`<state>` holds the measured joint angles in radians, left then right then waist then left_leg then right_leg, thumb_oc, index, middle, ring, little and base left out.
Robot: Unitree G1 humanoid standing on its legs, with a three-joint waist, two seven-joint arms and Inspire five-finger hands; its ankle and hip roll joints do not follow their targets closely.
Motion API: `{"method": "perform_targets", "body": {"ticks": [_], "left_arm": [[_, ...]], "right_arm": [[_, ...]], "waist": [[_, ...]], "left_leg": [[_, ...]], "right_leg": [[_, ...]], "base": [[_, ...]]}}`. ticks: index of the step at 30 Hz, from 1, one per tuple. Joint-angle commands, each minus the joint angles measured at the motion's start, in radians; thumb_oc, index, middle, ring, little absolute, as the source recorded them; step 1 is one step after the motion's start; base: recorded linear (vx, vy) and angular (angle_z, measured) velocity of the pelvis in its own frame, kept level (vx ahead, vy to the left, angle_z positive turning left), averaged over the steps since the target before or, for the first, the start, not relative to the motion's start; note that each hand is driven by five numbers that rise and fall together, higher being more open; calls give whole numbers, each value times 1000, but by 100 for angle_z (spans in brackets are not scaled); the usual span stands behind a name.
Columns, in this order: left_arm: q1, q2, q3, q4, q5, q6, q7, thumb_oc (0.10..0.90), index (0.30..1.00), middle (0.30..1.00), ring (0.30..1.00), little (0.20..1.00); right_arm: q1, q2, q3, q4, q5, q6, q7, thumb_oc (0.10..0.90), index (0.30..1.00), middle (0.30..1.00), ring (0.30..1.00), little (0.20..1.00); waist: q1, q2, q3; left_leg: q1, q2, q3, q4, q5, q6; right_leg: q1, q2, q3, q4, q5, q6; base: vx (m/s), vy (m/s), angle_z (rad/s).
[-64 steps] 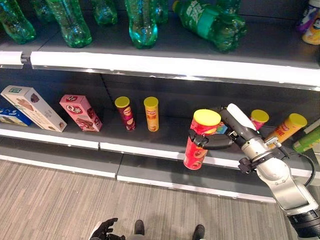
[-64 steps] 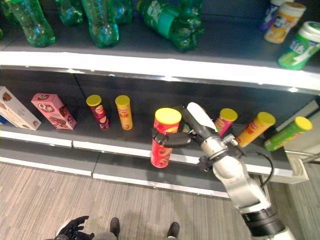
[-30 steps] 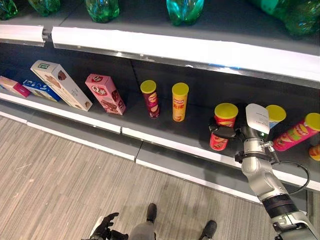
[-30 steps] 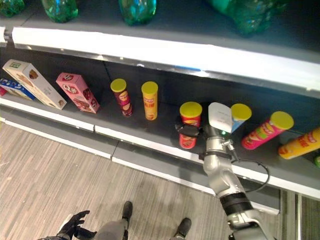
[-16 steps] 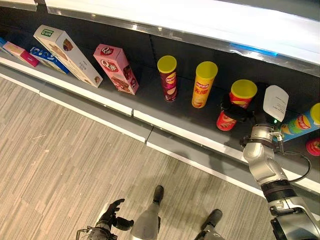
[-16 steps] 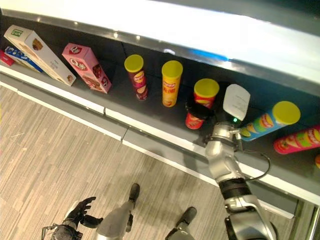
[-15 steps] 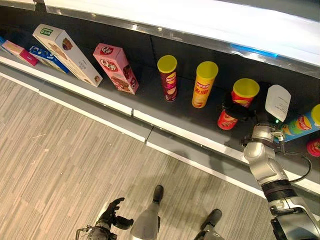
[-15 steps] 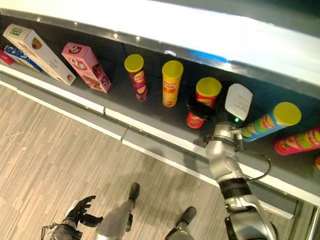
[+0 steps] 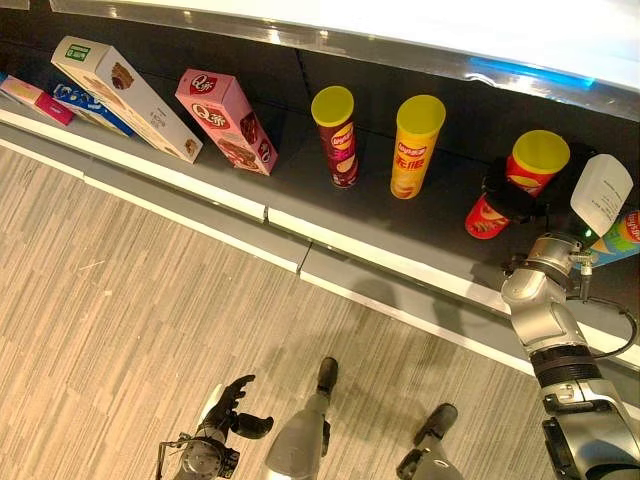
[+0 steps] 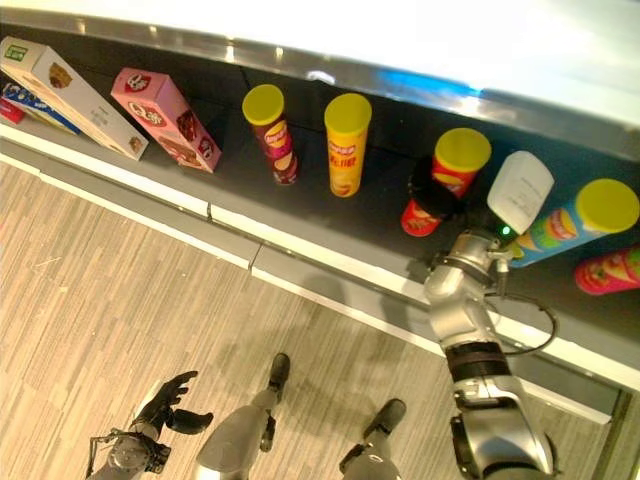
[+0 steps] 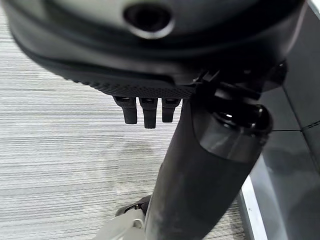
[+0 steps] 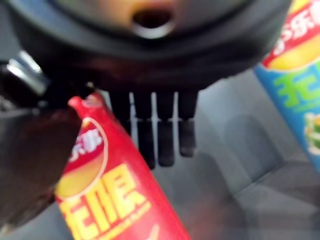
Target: Put the goods on the table back onto the shelves and tidy them up.
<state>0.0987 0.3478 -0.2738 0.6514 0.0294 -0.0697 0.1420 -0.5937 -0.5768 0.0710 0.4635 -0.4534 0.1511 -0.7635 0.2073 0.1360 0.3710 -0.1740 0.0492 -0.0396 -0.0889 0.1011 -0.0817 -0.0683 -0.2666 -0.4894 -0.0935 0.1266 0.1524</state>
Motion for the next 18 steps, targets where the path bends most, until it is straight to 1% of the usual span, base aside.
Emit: {"method": "perform_targets", "body": {"ticks": [1,10,16,17,18], "left_arm": [[-1,70,-59,18,-19,-29,36,800,900,900,900,900],[-3,65,-63,15,-12,-31,40,800,900,900,900,900],[-8,66,-59,17,-9,-32,44,800,900,900,900,900],[-8,66,-59,18,-9,-32,44,800,900,900,900,900],[-9,66,-59,19,-8,-31,45,800,900,900,900,900]], "right_arm": [[-131,-104,11,-32,-19,-43,-87,400,300,300,300,300],[-106,-100,15,-47,-40,-37,-84,400,300,300,300,300],[-89,-89,31,-52,-55,-37,-69,400,300,300,300,300],[-87,-88,35,-53,-55,-38,-66,464,396,396,396,396],[-84,-86,38,-51,-54,-40,-62,585,578,578,578,578]], "waist": [[33,-8,-59],[27,-10,-57],[19,-19,-52],[17,-21,-53],[16,-24,-52]], "left_leg": [[-34,-3,10,5,-51,4],[-38,-4,-2,6,-53,5],[-33,-3,1,6,-56,4],[-32,-3,2,6,-57,4],[-32,-2,3,6,-57,4]], "right_leg": [[-1,-99,20,42,-5,94],[3,-101,9,47,-10,94],[3,-101,10,50,-10,93],[3,-101,10,50,-10,93],[4,-101,11,51,-9,93]], "base": [[0,0,0],[0,0,0],[0,0,0],[0,0,0],[0,0,0]]}}
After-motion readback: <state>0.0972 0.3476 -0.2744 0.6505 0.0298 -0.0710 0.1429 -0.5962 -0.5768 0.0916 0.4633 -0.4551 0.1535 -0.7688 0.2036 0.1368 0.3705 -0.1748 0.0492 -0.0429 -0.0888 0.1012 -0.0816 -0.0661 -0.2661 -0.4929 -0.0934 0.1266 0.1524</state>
